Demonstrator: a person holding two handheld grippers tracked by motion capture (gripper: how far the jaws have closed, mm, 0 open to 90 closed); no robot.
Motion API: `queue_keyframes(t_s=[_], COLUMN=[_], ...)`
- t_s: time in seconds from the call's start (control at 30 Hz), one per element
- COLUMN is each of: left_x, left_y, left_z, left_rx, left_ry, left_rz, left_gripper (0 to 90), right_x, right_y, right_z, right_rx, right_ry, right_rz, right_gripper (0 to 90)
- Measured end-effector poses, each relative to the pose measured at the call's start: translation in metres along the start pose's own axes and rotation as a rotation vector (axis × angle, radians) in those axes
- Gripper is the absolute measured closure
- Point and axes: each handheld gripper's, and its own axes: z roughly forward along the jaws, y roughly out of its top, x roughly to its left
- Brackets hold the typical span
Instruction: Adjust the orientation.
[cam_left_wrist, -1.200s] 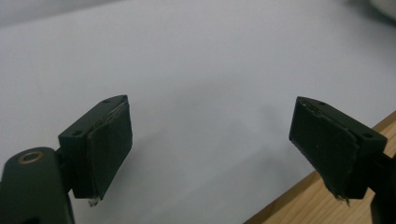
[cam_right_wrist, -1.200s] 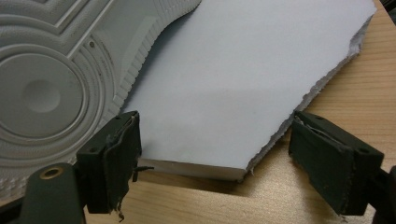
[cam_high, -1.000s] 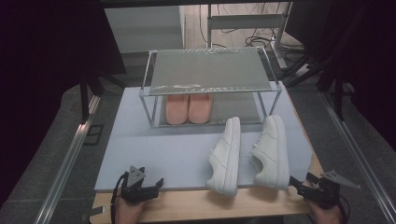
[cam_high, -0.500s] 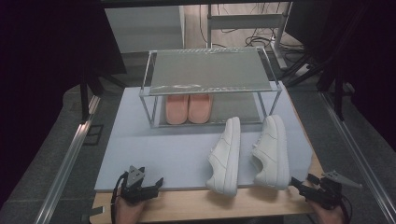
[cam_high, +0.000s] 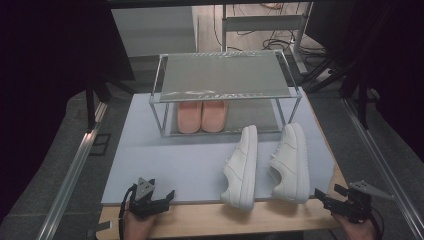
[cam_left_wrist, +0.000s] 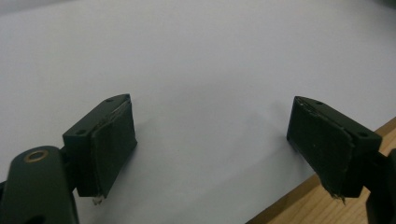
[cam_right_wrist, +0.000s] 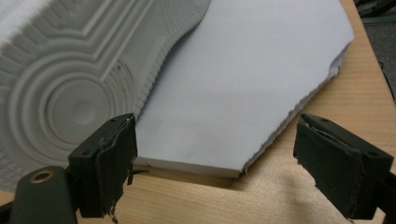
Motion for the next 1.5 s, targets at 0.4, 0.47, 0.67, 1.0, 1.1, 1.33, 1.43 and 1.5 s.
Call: queue_keyframes(t_s=[0.4, 0.47, 0.67, 1.0, 1.1, 1.33, 1.43, 1.5], left_x=[0.000, 0.000, -0.001, -0.001, -0.001, -0.001, -0.001, -0.001], left_y=[0.000, 0.000, 0.000, 0.000, 0.000, 0.000, 0.000, 0.000], left_z=[0.000, 0.000, 0.000, 0.000, 0.000, 0.000, 0.000, 0.000], left_rx=[-0.001, -0.001, -0.002, -0.001, -0.001, -0.002, -0.002, -0.002], left_ry=[0.006, 0.008, 0.012, 0.013, 0.014, 0.016, 0.017, 0.017], left_rz=[-0.003, -0.005, -0.009, -0.009, -0.009, -0.012, -0.013, -0.013], left_gripper=[16.5, 16.7, 17.2, 17.2, 17.2, 17.2, 17.1, 17.1], right_x=[0.013, 0.015, 0.019, 0.032, 0.036, 0.050, 0.056, 0.060], right_y=[0.024, 0.027, 0.036, 0.055, 0.062, 0.078, 0.083, 0.086], right_z=[-0.008, -0.010, -0.012, -0.017, -0.017, -0.015, -0.012, -0.009], right_rx=[0.031, 0.039, 0.073, 0.060, 0.060, 0.060, 0.057, 0.056], right_ry=[-0.037, -0.024, 0.002, 0.025, 0.029, 0.049, 0.061, 0.071], right_rz=[-0.074, -0.094, -0.147, -0.186, -0.201, -0.241, -0.255, -0.255], right_gripper=[42.0, 50.2, 71.0, 89.9, 89.9, 89.8, 89.9, 89.8])
